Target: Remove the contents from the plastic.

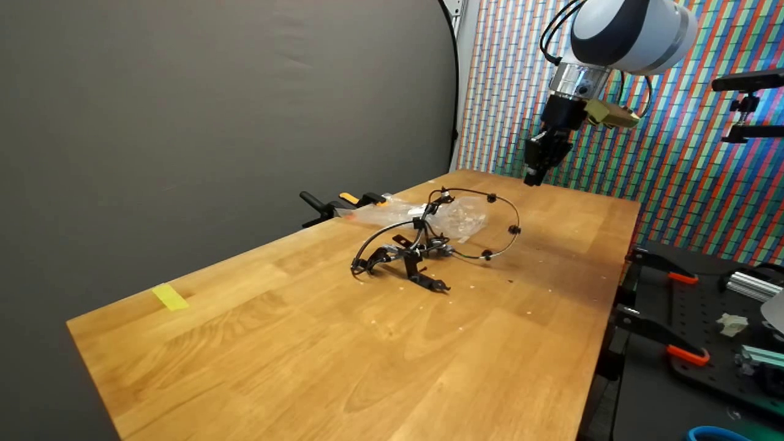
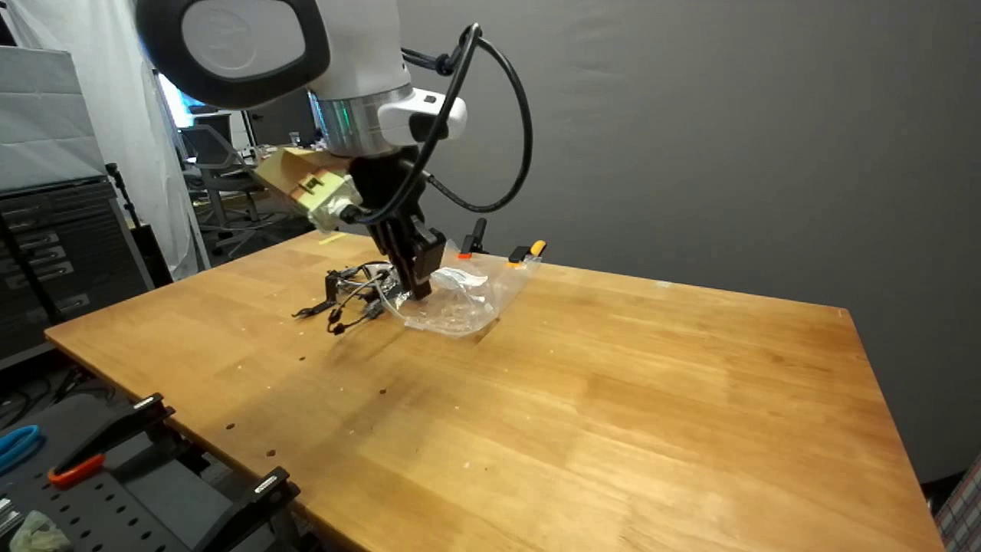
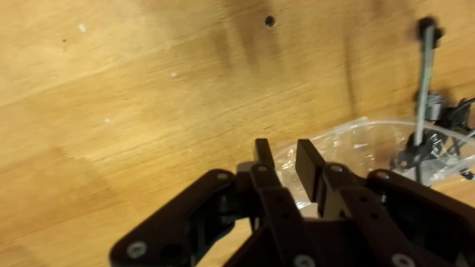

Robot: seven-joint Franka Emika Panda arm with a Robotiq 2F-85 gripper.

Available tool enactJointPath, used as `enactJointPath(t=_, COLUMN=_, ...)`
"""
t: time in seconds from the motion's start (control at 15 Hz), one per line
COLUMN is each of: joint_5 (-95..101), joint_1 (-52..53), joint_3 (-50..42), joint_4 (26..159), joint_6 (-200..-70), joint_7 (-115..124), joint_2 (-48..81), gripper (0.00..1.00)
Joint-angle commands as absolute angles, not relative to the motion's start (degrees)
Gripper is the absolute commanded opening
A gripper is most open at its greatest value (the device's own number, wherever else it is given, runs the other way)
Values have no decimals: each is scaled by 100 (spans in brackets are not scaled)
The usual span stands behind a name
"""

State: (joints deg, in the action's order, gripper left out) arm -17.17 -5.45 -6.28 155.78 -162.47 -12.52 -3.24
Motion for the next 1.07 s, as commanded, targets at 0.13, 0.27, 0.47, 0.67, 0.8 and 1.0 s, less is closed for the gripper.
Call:
enactJointPath(t=0.13, joint_5=-1478, joint_1=-631, joint_3=-648, joint_4=15515, joint_6=-16556, joint_7=-572, joint_2=-633, gripper=74)
enactJointPath(t=0.27, joint_5=-1337, joint_1=-574, joint_3=-622, joint_4=15503, joint_6=-16422, joint_7=-300, joint_2=-910, gripper=88)
enactJointPath(t=0.47, joint_5=-907, joint_1=-633, joint_3=-502, joint_4=15486, joint_6=-16222, joint_7=234, joint_2=-1278, gripper=100)
enactJointPath(t=0.67, joint_5=-120, joint_1=-924, joint_3=-201, joint_4=15433, joint_6=-15793, joint_7=1024, joint_2=-1655, gripper=100)
enactJointPath(t=0.8, joint_5=64, joint_1=-935, joint_3=-101, joint_4=15328, joint_6=-15325, joint_7=1328, joint_2=-1882, gripper=100)
enactJointPath(t=1.0, joint_5=-30, joint_1=-810, joint_3=-73, joint_4=15107, joint_6=-14516, joint_7=1385, joint_2=-2118, gripper=100)
